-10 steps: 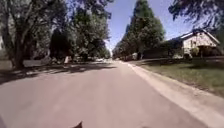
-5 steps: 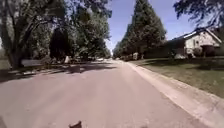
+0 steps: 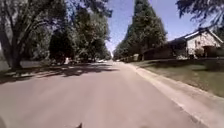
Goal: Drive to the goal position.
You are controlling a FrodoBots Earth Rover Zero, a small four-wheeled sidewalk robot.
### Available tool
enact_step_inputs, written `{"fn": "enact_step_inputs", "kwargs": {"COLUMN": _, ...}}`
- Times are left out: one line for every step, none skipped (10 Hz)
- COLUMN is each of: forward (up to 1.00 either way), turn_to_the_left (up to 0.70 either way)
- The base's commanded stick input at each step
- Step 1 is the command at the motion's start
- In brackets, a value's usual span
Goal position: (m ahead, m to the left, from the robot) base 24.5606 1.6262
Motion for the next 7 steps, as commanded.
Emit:
{"fn": "enact_step_inputs", "kwargs": {"forward": 0.70, "turn_to_the_left": -0.35}}
{"fn": "enact_step_inputs", "kwargs": {"forward": 0.70, "turn_to_the_left": -0.35}}
{"fn": "enact_step_inputs", "kwargs": {"forward": 0.70, "turn_to_the_left": -0.35}}
{"fn": "enact_step_inputs", "kwargs": {"forward": 0.70, "turn_to_the_left": -0.35}}
{"fn": "enact_step_inputs", "kwargs": {"forward": 0.70, "turn_to_the_left": -0.35}}
{"fn": "enact_step_inputs", "kwargs": {"forward": 0.70, "turn_to_the_left": -0.35}}
{"fn": "enact_step_inputs", "kwargs": {"forward": 0.70, "turn_to_the_left": 0.00}}
